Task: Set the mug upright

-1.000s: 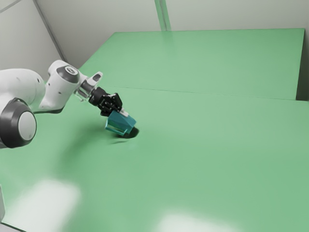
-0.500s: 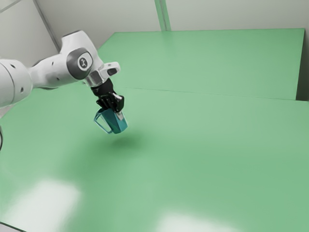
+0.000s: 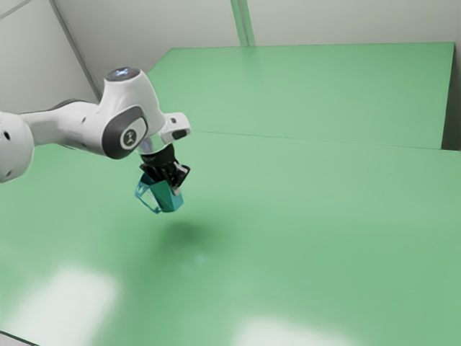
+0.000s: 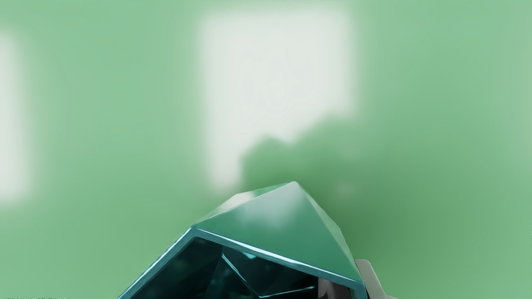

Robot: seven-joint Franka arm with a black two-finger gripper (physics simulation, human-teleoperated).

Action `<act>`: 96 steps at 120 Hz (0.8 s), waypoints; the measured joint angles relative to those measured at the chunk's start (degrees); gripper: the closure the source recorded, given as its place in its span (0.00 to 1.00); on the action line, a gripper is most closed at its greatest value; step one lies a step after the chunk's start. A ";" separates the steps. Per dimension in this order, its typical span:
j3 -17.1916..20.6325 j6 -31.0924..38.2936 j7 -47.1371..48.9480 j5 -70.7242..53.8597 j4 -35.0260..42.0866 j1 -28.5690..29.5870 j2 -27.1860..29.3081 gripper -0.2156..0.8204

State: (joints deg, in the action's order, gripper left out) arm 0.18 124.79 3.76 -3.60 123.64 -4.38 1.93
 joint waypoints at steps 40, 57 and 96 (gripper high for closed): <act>0.22 3.48 9.52 -0.69 0.54 0.06 -3.93 0.96; 0.43 4.27 12.26 -0.42 0.47 1.03 -6.23 0.96; 0.53 5.97 16.61 -0.15 0.32 1.11 -9.52 0.96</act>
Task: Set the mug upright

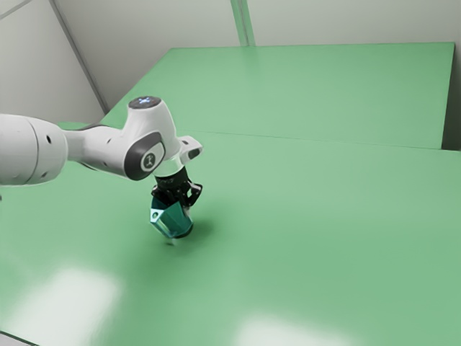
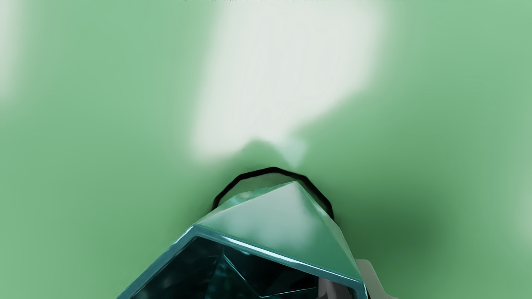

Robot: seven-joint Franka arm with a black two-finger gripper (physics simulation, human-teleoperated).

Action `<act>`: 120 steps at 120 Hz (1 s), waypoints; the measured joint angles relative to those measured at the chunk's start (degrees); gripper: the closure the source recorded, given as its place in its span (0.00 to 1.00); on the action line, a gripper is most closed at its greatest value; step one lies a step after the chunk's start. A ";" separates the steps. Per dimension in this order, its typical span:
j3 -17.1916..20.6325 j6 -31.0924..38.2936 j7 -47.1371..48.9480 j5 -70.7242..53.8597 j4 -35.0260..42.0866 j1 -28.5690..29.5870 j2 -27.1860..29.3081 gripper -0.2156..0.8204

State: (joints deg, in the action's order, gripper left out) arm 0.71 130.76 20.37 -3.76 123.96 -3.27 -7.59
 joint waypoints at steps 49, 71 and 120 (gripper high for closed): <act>1.53 -0.34 1.47 -1.74 -0.53 0.07 3.18 0.38; 1.66 -0.90 1.65 -1.53 -1.72 -0.24 6.38 0.28; 2.06 -17.37 -1.71 -1.93 -18.70 -2.15 10.27 0.22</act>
State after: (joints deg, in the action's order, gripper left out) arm 2.77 113.39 18.66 -5.69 105.26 -5.42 2.68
